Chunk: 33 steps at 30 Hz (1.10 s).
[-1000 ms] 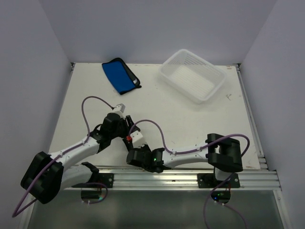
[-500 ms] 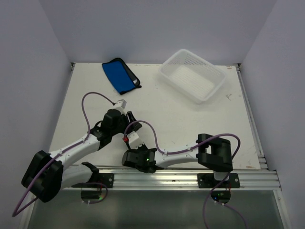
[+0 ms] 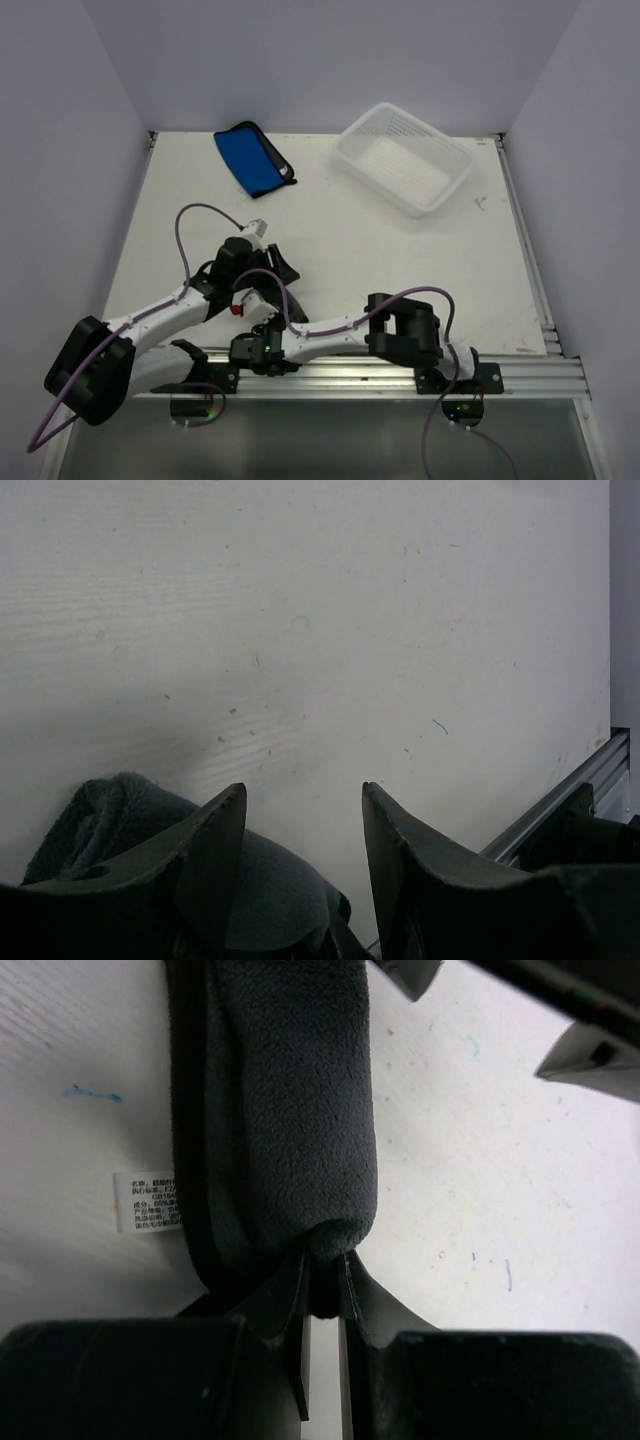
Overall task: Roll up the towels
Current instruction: Roll the towel
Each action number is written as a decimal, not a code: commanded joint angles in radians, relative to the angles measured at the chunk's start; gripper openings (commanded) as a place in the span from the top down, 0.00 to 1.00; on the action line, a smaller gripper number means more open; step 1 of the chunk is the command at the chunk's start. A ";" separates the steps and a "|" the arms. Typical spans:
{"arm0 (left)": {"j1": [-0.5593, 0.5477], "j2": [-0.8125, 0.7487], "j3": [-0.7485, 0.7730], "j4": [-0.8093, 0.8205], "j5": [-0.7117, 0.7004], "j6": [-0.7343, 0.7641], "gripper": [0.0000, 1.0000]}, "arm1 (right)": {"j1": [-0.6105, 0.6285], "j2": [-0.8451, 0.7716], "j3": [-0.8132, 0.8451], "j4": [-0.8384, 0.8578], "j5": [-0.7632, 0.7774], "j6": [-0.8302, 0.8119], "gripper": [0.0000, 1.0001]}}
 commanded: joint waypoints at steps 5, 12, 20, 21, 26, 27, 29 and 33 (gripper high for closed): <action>0.002 -0.052 -0.033 0.047 0.027 -0.021 0.46 | 0.047 0.111 0.118 -0.287 0.116 0.018 1.00; 0.000 -0.079 -0.088 0.064 0.038 -0.033 0.46 | 0.073 0.189 0.185 -0.396 0.159 0.015 1.00; 0.000 -0.115 -0.125 0.062 0.044 -0.044 0.46 | 0.110 0.288 0.286 -0.519 0.198 0.040 1.00; 0.000 -0.117 -0.126 0.062 0.047 -0.049 0.46 | 0.112 0.291 0.291 -0.520 0.198 0.040 1.00; -0.001 -0.128 -0.157 0.082 0.053 -0.059 0.46 | 0.121 0.298 0.299 -0.531 0.204 0.043 1.00; -0.001 -0.126 -0.162 0.090 0.063 -0.064 0.46 | 0.121 0.289 0.288 -0.522 0.205 0.037 1.00; -0.001 -0.122 -0.177 0.106 0.072 -0.072 0.46 | 0.127 0.277 0.274 -0.493 0.207 0.020 1.00; -0.009 -0.111 -0.198 0.131 0.069 -0.082 0.46 | 0.132 0.260 0.251 -0.463 0.207 0.008 1.00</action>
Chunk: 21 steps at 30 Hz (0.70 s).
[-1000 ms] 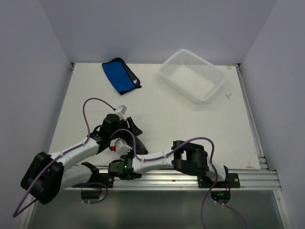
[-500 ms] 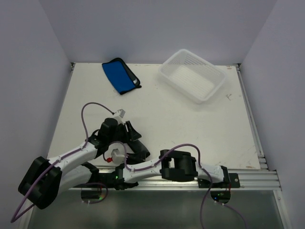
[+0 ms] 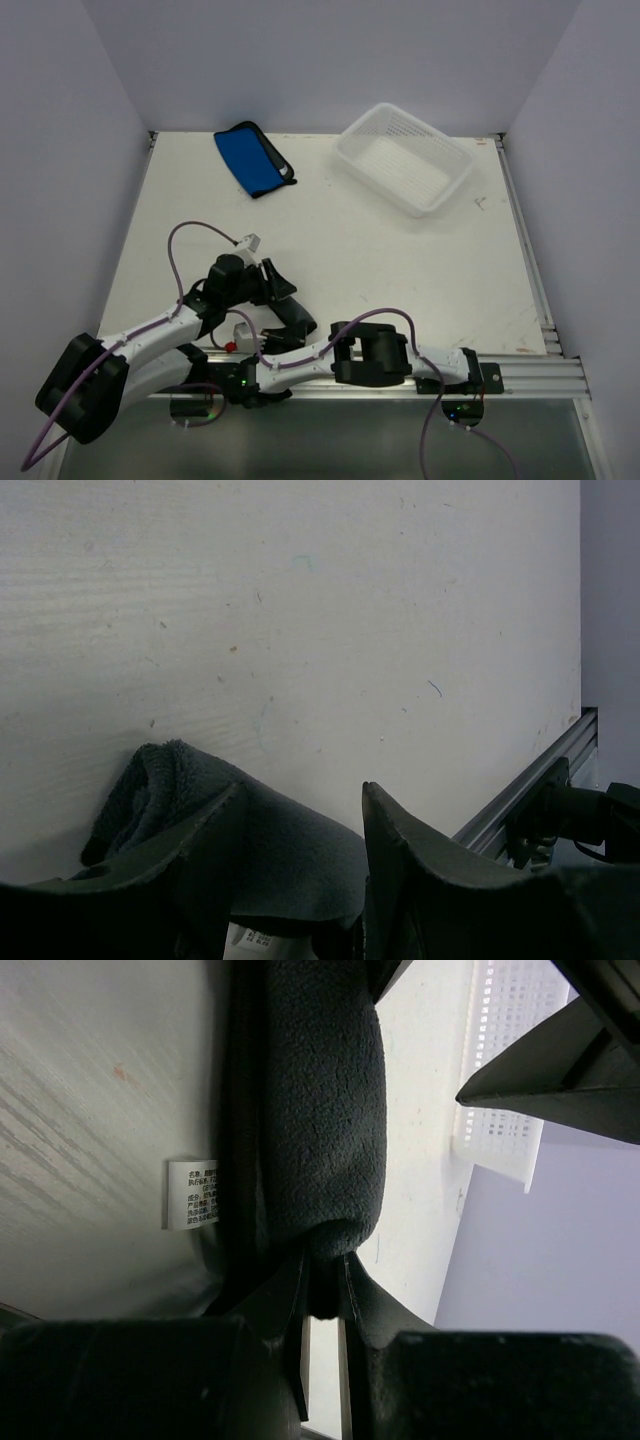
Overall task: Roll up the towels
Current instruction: Roll the towel
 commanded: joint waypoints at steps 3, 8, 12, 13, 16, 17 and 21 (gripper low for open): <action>-0.013 0.030 -0.045 0.058 0.001 -0.028 0.47 | 0.012 -0.038 -0.030 0.050 -0.004 -0.007 0.96; -0.018 0.026 -0.088 0.056 -0.046 -0.034 0.47 | 0.012 -0.116 -0.079 0.099 0.010 0.036 0.86; -0.018 0.030 -0.096 0.051 -0.069 -0.034 0.47 | 0.012 -0.200 -0.160 0.198 -0.012 0.032 0.73; -0.018 0.037 -0.097 0.054 -0.071 -0.031 0.47 | 0.012 -0.209 -0.169 0.217 -0.018 0.026 0.73; -0.018 0.072 -0.102 0.077 -0.071 -0.033 0.47 | 0.012 -0.223 -0.182 0.247 -0.036 0.035 0.66; -0.018 0.081 -0.107 0.087 -0.072 -0.033 0.47 | 0.012 -0.228 -0.185 0.250 -0.039 0.051 0.65; -0.016 0.116 -0.116 0.102 -0.074 -0.031 0.48 | 0.012 -0.286 -0.255 0.310 -0.073 0.062 0.53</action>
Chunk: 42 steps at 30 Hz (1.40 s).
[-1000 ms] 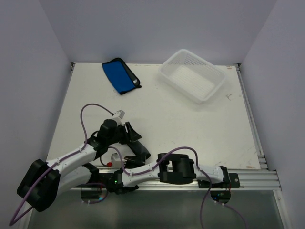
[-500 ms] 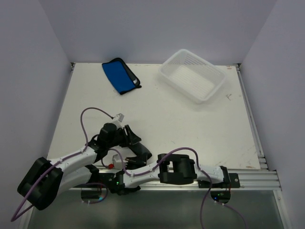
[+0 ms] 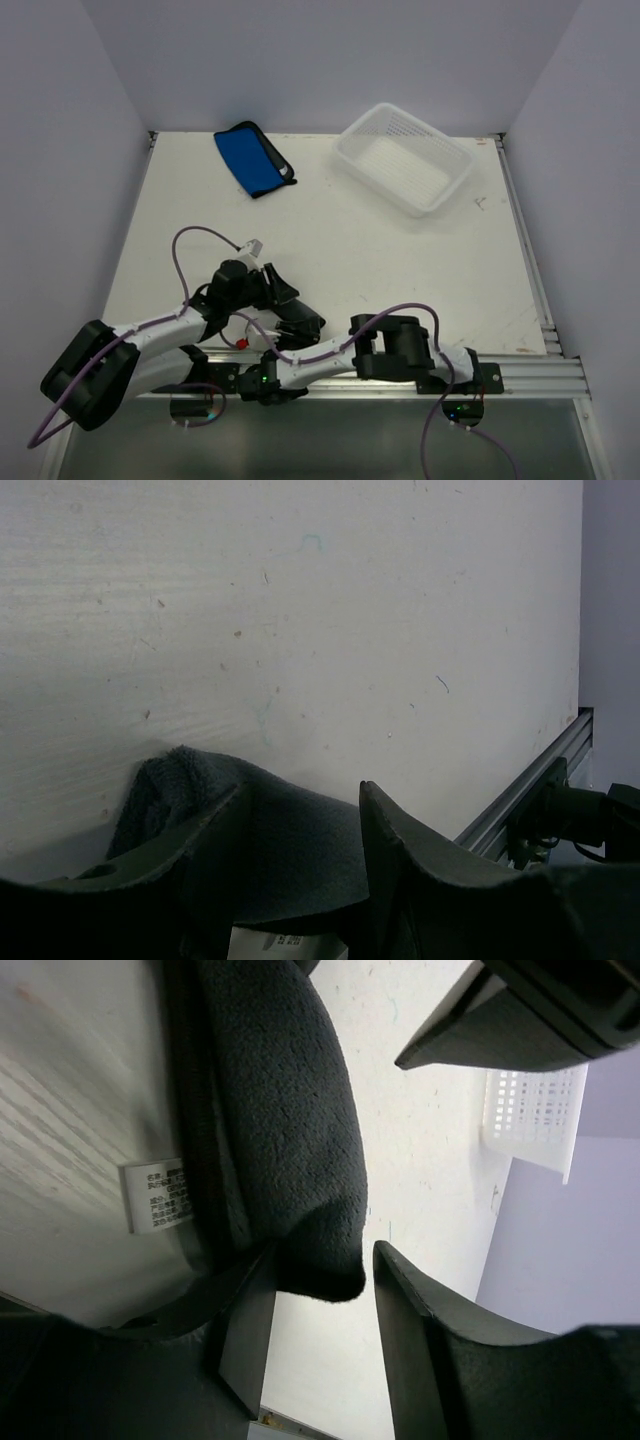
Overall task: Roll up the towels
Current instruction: Roll the towel
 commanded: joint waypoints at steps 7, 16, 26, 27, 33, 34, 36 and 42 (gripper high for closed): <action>0.007 0.026 -0.062 -0.055 -0.068 0.017 0.48 | 0.007 -0.331 -0.209 0.342 -0.128 0.133 0.47; 0.007 0.029 -0.063 -0.060 -0.075 0.020 0.48 | -0.006 -0.502 -0.361 0.539 -0.200 0.107 0.46; 0.007 0.031 -0.077 -0.046 -0.078 0.015 0.47 | -0.121 -0.776 -0.677 0.872 -0.399 0.085 0.46; 0.007 0.032 -0.077 -0.045 -0.077 0.015 0.47 | -0.157 -0.795 -0.697 0.896 -0.422 0.076 0.45; 0.005 0.032 -0.072 -0.041 -0.072 0.014 0.47 | -0.249 -0.887 -0.800 1.007 -0.579 0.033 0.43; 0.005 0.034 -0.072 -0.040 -0.071 0.014 0.47 | -0.257 -0.885 -0.809 1.020 -0.590 0.031 0.43; 0.005 0.034 -0.069 -0.040 -0.069 0.014 0.47 | -0.269 -0.873 -0.824 1.043 -0.603 0.031 0.43; 0.005 0.034 -0.066 -0.046 -0.069 0.015 0.47 | -0.308 -0.790 -0.852 1.128 -0.698 0.030 0.43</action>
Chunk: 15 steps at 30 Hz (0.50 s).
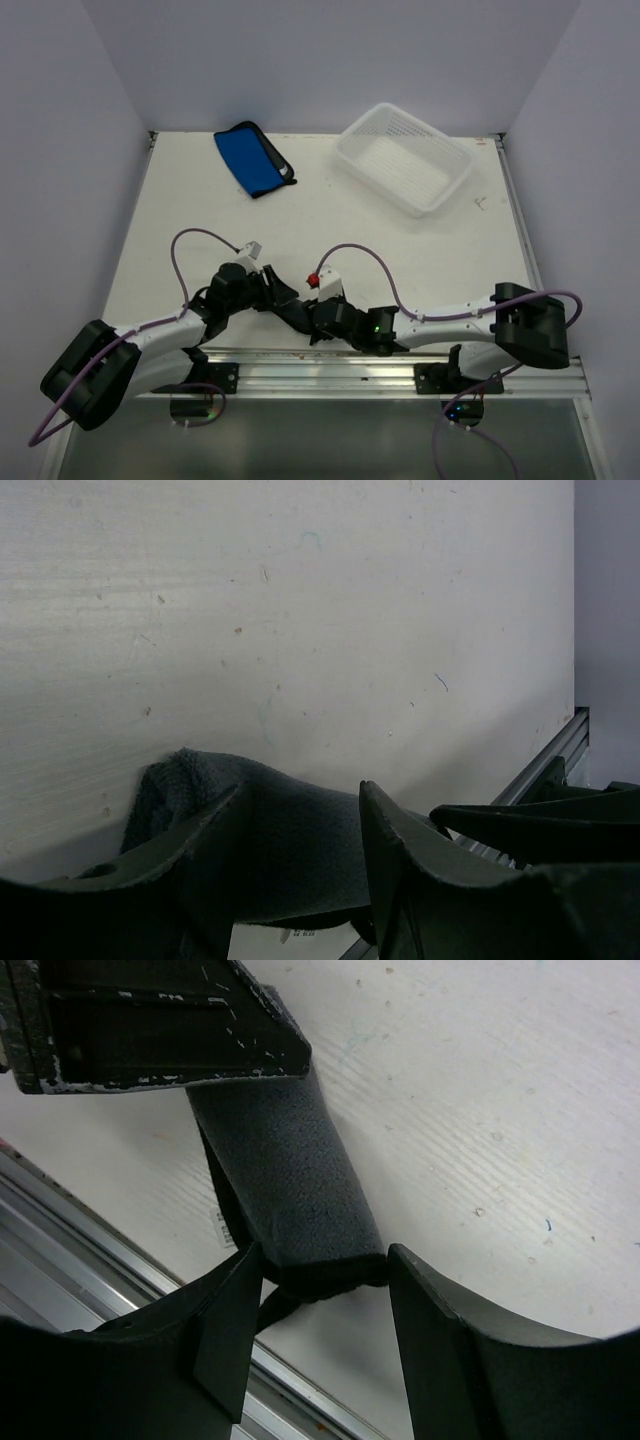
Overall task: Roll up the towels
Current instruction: Roll the towel
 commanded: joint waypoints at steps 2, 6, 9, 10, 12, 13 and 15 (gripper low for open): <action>0.011 0.026 -0.033 -0.109 -0.062 0.023 0.47 | -0.024 0.046 -0.020 0.114 -0.077 -0.011 0.46; 0.011 0.029 -0.027 -0.109 -0.059 0.024 0.47 | -0.035 0.064 -0.014 0.105 -0.106 -0.019 0.58; 0.011 0.028 -0.026 -0.109 -0.062 0.026 0.47 | -0.034 0.079 -0.014 0.089 -0.112 -0.037 0.73; 0.011 0.028 -0.024 -0.109 -0.061 0.026 0.47 | -0.034 0.082 -0.017 0.092 -0.115 -0.049 0.75; 0.012 0.031 -0.021 -0.108 -0.062 0.026 0.47 | -0.023 0.086 -0.026 0.098 -0.108 -0.058 0.83; 0.011 0.032 -0.018 -0.108 -0.064 0.026 0.47 | -0.015 0.089 -0.027 0.095 -0.101 -0.074 0.85; 0.011 0.039 0.000 -0.122 -0.070 0.040 0.46 | 0.026 0.105 0.003 0.074 -0.056 -0.091 0.87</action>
